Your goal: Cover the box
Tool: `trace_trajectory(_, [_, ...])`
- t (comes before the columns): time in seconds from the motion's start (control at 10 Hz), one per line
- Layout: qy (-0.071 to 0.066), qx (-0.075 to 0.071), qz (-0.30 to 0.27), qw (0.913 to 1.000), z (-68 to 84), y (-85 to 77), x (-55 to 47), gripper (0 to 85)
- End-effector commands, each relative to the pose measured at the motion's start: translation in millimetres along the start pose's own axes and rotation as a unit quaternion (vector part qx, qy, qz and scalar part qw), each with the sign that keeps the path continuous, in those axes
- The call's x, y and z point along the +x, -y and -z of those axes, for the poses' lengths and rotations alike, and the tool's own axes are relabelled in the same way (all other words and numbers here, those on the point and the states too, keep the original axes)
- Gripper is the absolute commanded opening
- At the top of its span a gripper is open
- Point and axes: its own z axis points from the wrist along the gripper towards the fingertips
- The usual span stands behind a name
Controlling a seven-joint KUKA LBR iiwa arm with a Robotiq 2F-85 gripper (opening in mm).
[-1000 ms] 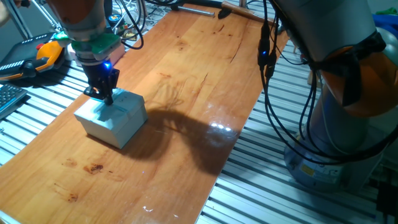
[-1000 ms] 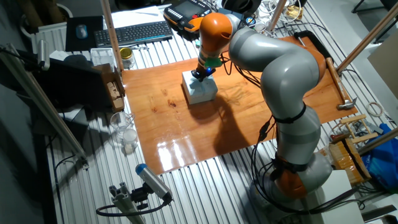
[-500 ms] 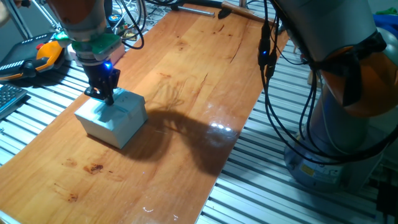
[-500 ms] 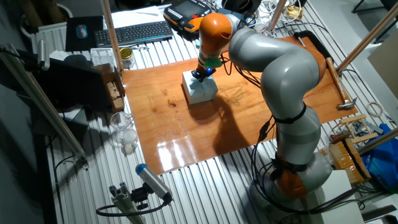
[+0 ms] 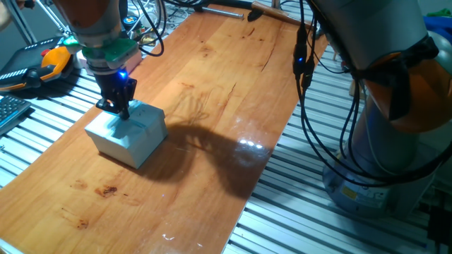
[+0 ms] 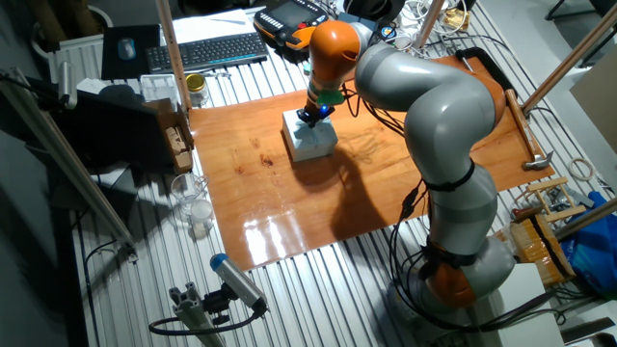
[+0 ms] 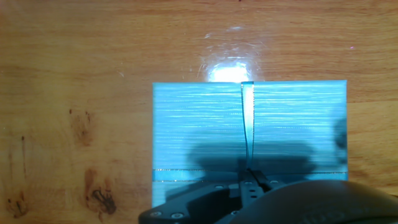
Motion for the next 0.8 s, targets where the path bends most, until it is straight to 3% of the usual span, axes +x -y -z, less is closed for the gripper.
trace_trajectory(0.0, [0.0, 0.0, 0.0, 1.0, -0.5, 0.0, 0.1, 0.0])
trace_trajectory(0.7, [-0.001, -0.005, -0.001, 1.0, -1.5, 0.0, 0.0, 0.0])
